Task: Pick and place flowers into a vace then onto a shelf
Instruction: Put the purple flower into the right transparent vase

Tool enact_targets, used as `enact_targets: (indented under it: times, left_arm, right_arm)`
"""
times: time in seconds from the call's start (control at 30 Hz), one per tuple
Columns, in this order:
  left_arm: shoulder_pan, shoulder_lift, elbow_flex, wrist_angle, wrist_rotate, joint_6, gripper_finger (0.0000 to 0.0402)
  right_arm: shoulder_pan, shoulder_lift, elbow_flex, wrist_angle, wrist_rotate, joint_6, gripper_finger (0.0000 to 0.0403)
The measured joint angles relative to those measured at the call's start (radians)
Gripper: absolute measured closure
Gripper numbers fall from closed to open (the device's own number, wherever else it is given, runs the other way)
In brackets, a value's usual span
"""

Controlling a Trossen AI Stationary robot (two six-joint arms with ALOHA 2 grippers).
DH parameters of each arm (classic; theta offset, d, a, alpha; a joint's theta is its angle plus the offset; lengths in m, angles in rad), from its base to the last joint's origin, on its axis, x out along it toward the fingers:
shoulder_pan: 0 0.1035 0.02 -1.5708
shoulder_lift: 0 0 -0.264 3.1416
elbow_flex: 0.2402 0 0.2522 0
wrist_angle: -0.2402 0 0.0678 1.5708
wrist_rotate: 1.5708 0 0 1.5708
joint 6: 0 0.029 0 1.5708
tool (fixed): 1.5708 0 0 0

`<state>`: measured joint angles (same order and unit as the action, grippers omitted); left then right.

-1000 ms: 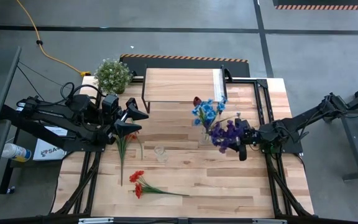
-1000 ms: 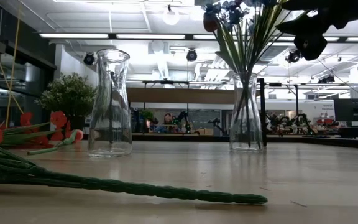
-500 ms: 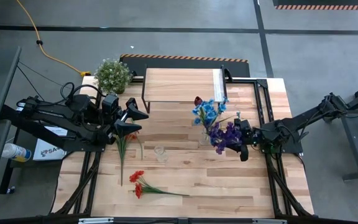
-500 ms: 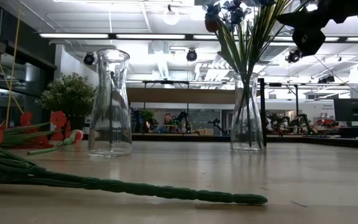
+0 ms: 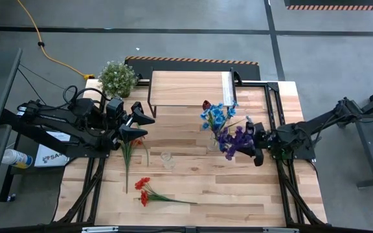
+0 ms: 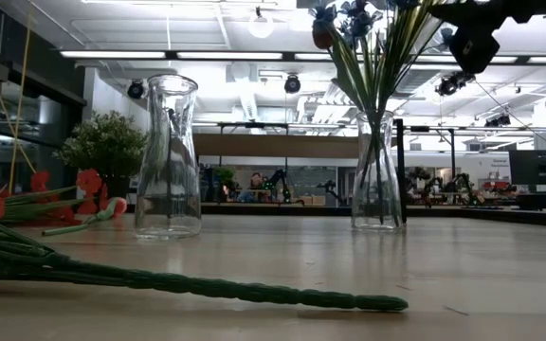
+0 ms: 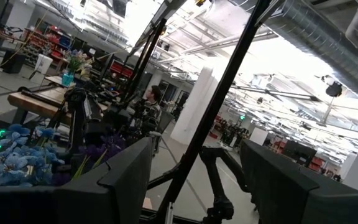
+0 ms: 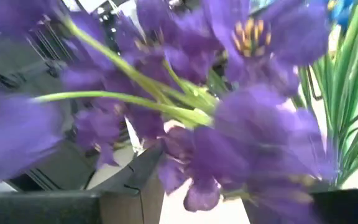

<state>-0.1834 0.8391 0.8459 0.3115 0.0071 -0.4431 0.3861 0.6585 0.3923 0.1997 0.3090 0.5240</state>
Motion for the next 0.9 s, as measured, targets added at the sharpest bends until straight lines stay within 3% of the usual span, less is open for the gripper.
enact_targets:
  times: [0.6,0.9]
  left_arm:
    - [0.0,0.0,0.0,0.0,0.0,0.0,0.0124]
    - [0.0,0.0,0.0,0.0,0.0,0.0,0.0124]
  right_arm:
    - [0.0,-0.099,0.0,0.0,0.02,-0.008,0.0237]
    - [0.0,-0.131,0.0,0.0,-0.058,0.058,0.0237]
